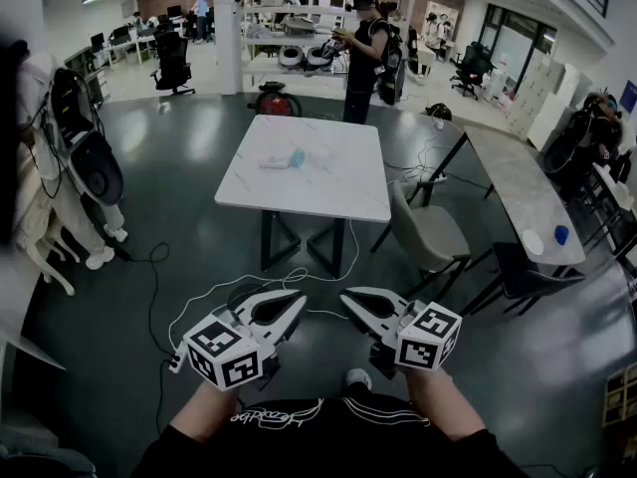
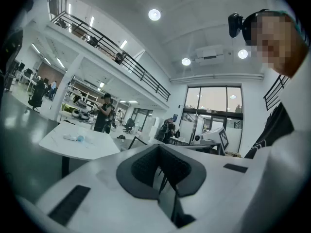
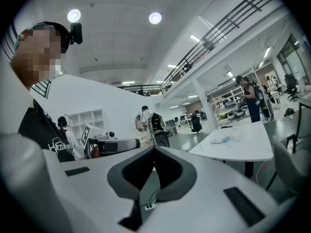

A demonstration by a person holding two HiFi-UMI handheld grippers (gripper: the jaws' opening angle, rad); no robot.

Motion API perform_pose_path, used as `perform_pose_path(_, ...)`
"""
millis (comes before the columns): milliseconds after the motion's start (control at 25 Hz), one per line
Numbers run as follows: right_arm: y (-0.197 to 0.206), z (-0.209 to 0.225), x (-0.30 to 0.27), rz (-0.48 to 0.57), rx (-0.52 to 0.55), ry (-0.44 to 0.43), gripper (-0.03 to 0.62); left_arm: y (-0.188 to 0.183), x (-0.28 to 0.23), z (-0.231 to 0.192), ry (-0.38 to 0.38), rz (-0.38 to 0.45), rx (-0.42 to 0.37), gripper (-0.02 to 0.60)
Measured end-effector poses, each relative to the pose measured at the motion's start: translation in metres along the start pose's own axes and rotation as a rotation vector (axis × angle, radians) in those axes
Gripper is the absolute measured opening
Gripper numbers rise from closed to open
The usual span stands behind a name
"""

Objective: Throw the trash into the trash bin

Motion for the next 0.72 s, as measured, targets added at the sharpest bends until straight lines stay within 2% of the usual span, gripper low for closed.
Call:
perform_pose_path(200,-0.002,0.002,0.003,0.004,-0.001,-0.008,0.031,-0.004,-0.008,0.004,0.002,-0.01,-0.042,0.005)
perform_pose_path(400,-0.006,0.014,0.01,0.001,0.004,0.002,0.031,-0.005,-0.025,0.006,0.02,-0.009,-0.035,0.005)
perform_pose_path(720,-0.014,0.058,0.022,0.021,-0.08,-0.032,0.032,0.0,-0.071,-0.003,0.018,-0.051,-0.006,0.005)
Point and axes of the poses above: the fingertips, and each gripper's own axes: x backward along the fingers, z to its right, y out of its underside, the point moved 9 cm from there along x, backward along the fingers, and after that the axes turned 8 degrees about -x, right-handed, at the moved point
